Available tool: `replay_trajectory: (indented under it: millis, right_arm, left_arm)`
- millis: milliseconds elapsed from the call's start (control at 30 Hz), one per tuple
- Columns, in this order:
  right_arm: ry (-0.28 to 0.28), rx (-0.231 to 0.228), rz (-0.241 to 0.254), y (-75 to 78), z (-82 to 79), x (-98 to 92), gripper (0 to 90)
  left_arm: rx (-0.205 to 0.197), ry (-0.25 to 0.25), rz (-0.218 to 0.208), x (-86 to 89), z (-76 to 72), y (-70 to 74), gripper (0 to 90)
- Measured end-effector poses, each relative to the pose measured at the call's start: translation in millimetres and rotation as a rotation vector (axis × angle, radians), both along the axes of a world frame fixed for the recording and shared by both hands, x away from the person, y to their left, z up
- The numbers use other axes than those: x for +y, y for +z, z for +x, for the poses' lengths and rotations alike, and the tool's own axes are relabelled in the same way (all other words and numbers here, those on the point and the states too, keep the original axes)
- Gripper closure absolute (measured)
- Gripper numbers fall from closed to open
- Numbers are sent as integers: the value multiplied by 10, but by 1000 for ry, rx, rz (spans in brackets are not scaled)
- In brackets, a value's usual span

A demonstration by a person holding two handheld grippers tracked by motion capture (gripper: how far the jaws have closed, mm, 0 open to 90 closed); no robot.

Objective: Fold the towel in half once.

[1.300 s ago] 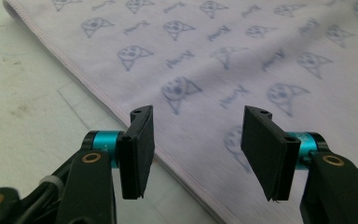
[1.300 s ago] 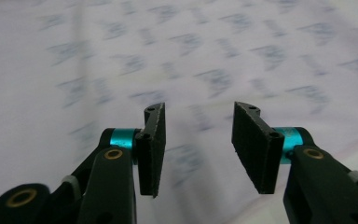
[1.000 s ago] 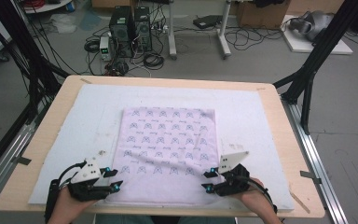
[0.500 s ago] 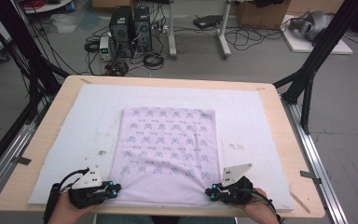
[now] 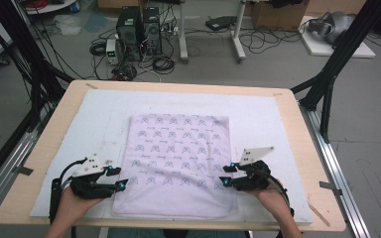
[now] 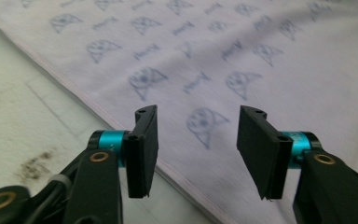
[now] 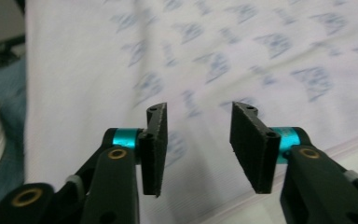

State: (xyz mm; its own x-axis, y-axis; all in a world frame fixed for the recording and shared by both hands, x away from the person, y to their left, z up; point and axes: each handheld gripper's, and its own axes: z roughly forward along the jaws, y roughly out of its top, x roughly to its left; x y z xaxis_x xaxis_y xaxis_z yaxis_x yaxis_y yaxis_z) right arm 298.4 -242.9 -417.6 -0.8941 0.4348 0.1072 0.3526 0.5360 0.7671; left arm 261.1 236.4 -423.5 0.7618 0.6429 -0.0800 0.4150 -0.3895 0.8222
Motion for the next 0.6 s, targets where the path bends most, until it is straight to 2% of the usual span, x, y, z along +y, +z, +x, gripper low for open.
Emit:
replay_trajectory:
  millis: [100,133,200,267,467,600]
  right_arm:
    - [-47,-14,-1,36,152,-12,480]
    - [-54,-4,10,50,195,-17,477]
    - [-64,-25,11,78,265,-20,461]
    - [-75,-31,13,105,325,-28,445]
    - [-89,-41,11,170,417,-37,415]
    - [-89,-39,3,182,443,-27,408]
  left_arm:
    - [2,26,-4,-22,130,18,437]
    - [5,32,-10,-28,173,22,429]
    - [16,41,-21,-44,246,37,420]
    - [12,46,-15,-69,297,68,410]
    - [-9,33,-7,-146,405,184,395]
    - [-11,36,-18,-152,464,223,395]
